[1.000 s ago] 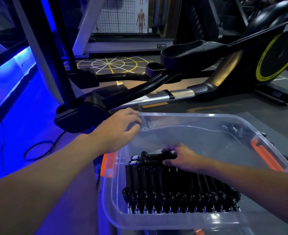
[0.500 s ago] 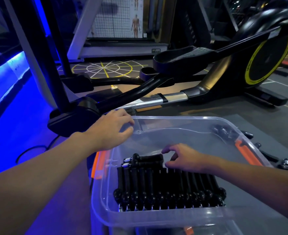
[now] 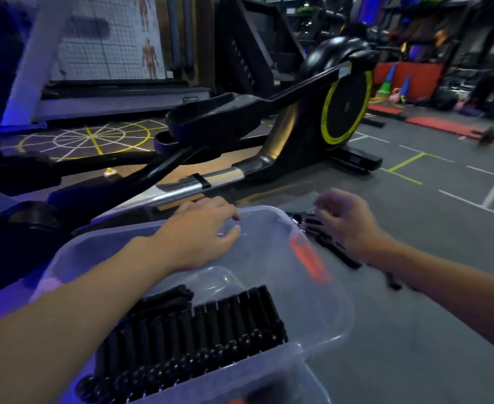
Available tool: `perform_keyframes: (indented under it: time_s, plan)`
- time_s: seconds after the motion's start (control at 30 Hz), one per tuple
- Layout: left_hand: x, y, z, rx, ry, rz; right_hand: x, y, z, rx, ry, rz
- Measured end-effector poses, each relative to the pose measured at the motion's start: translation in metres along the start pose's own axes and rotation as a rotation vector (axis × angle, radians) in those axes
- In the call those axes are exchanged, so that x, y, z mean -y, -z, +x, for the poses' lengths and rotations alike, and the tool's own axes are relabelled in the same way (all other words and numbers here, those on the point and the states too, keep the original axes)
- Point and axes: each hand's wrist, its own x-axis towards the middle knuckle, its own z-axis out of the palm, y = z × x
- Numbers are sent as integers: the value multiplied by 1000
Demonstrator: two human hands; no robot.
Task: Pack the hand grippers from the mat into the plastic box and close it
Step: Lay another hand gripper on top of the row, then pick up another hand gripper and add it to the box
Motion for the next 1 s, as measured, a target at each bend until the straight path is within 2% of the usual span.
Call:
perform_keyframes:
  time_s: [0.1, 0.23, 0.4, 0.6, 0.8, 1.0]
  plan:
    - [-45, -13, 24, 73, -74, -20, -61, 33, -2, -67, -134, -225]
    - [-83, -35, 44, 133, -130, -45, -136, 54, -24, 134, -353, -445]
    - [-90, -62, 57, 200, -100, -4, -192, 42, -36, 163, -450, -363]
    - [-83, -72, 62, 179, -84, -20, -239, 12, -30, 142, -560, -262]
    - [-82, -73, 61, 194, -95, -35, -249, 9, -19, 138, -618, -285]
    - [-82, -73, 62, 199, -93, -50, -243, -5, -25, 222, -680, -332]
